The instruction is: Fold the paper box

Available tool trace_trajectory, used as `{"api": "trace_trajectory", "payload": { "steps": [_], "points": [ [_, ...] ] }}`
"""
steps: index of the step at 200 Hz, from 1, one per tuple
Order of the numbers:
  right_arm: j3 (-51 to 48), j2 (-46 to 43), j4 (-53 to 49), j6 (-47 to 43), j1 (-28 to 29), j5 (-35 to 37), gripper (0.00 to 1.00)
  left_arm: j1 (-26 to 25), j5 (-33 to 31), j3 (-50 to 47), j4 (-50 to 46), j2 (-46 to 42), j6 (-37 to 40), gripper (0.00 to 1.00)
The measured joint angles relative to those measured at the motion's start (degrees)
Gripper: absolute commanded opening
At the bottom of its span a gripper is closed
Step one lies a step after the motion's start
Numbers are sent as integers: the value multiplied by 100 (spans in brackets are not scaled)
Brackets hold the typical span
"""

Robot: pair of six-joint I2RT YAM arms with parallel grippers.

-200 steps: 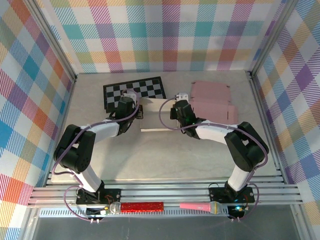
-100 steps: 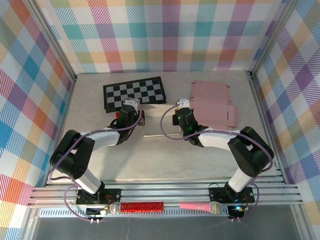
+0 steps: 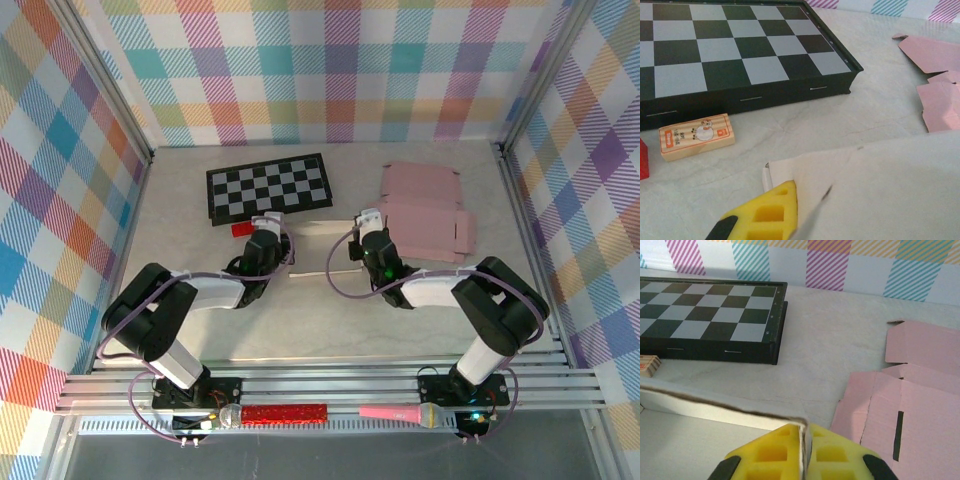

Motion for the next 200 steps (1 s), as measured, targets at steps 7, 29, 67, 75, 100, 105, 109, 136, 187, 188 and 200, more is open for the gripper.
{"api": "trace_trajectory", "payload": {
  "steps": [7, 29, 67, 75, 100, 105, 109, 136, 187, 188, 200],
  "points": [
    [-46, 0, 83, -9, 7, -2, 0, -35, -44, -66, 96, 4, -2, 0],
    [-184, 0, 304, -35, 52, 2, 0, -114, -184, -240, 516, 138, -24, 0],
    [-216, -42, 223, 17, 107, 55, 14, -175, -323, -323, 946, 450, -98, 0],
    [-170, -144, -96, 57, 122, 48, 22, -190, -321, -323, 935, 461, -114, 0],
    [55, -752, -1403, 505, 216, -184, 56, -275, -291, -297, 837, 461, -125, 0],
    [98, -879, -1615, 540, 221, -247, 60, -291, -278, -284, 809, 461, -125, 0],
    [140, -1014, -1818, 680, 221, -317, 63, -299, -275, -269, 776, 461, -120, 0],
    [367, -1897, -3056, 1580, 219, -920, 79, -321, -251, -186, 608, 461, -59, 0],
    [619, -3150, -5329, 3115, 195, -1604, 95, -339, -122, -177, 105, 522, 13, 0],
    [636, -3174, -5390, 3145, 184, -1611, 95, -339, -122, -177, 87, 529, 15, 0],
    [841, -3340, -5807, 3281, 79, -1679, 94, -352, -122, -170, 68, 551, 26, 0]
  ]
}}
